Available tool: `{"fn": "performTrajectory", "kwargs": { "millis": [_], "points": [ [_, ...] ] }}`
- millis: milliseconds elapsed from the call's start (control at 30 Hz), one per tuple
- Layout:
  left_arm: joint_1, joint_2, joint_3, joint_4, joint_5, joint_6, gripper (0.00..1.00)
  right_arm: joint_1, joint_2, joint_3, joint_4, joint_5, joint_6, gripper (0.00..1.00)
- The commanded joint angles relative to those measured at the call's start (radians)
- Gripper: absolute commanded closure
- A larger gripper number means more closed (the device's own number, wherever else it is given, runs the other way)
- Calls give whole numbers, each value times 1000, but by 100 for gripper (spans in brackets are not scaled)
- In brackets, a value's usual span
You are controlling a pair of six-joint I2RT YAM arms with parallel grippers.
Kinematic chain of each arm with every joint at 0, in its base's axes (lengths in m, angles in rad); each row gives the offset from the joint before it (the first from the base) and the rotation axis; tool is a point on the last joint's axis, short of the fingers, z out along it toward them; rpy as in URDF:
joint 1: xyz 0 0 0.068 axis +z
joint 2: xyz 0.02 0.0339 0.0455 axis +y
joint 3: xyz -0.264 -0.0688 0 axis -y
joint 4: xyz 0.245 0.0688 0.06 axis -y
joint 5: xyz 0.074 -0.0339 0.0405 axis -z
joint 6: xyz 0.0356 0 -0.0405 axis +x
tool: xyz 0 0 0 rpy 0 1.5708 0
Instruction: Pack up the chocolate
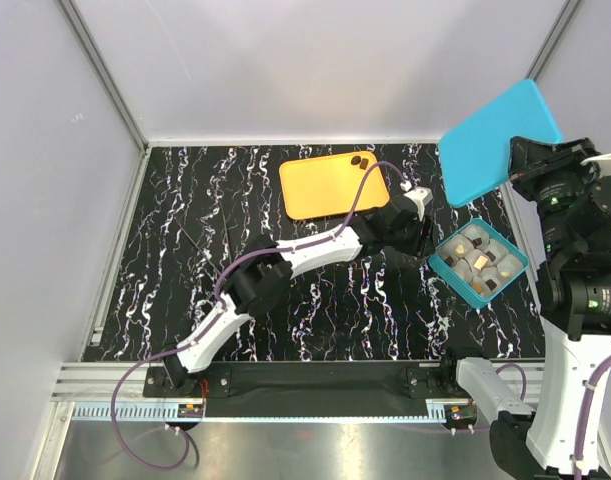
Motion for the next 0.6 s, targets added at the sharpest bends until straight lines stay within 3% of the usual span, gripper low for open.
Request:
{"fn": "performTrajectory", "kwargs": {
  "millis": [0,300,433,567],
  "points": [
    [0,2,77,103,-75,19,44,-2,-23,-40,28,16,-1,100],
    [-11,129,165,138,-48,-28,43,-2,-59,-100,15,-16,-3,100],
    [-13,196,282,90,-35,-40,43,-2,-59,-80,-3,-15,-24,100],
    [-17,201,275,91,-47,-39,44,-2,-65,-68,-2,-10,-29,100]
  ]
}}
